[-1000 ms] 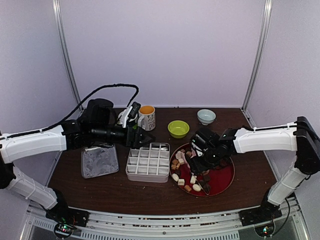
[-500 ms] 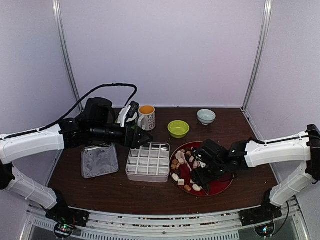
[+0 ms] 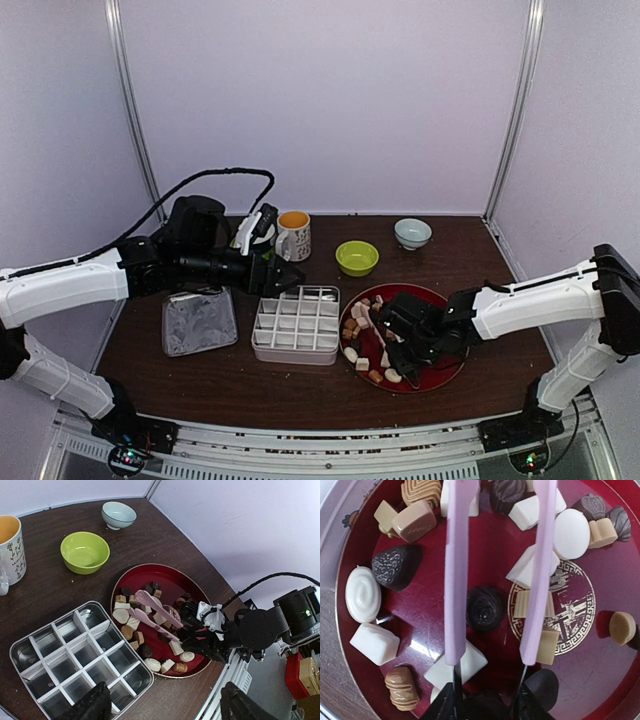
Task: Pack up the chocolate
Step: Pick up the clamp from the plate, then adjust the clamp.
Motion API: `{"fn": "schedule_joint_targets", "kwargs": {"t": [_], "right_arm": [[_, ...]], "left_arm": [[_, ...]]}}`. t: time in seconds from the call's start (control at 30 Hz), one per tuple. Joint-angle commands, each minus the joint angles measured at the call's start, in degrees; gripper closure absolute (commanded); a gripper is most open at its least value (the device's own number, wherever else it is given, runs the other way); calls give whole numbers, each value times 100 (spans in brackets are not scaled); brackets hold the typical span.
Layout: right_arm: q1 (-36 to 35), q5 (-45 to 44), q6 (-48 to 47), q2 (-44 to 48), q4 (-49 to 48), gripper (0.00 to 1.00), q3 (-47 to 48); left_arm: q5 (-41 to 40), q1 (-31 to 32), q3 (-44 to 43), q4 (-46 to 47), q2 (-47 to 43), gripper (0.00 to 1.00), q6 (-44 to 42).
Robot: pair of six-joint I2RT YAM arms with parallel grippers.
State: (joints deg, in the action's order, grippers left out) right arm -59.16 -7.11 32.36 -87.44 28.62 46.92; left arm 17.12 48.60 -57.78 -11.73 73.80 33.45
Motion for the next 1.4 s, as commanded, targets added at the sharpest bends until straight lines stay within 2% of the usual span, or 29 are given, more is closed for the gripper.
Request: {"fn": "schedule_joint_targets", "kwargs": {"t": [0.0,0.1,0.33,0.7,1.03,1.37], "right_arm": [[-39,-419,77,28,237,68,228],[-50,-536,85,244,370,72,275],[-48,-415,29,859,509,73,389],[20,440,40,1572,195,78,627],[67,1614,577,2437,-1732,83,227],[73,2540,1345,2550,-3620,83,-228]], "left_arm": [[-51,4,-218,-9,-37,22,-109],[-60,0,-234,-14,-32,22,-103],[64,1,-325,-16,74,23,-82],[587,5,-190,733,178,22,316],[835,0,94,1599,210,22,782],[1008,95,289,2918,355,20,1351]]}}
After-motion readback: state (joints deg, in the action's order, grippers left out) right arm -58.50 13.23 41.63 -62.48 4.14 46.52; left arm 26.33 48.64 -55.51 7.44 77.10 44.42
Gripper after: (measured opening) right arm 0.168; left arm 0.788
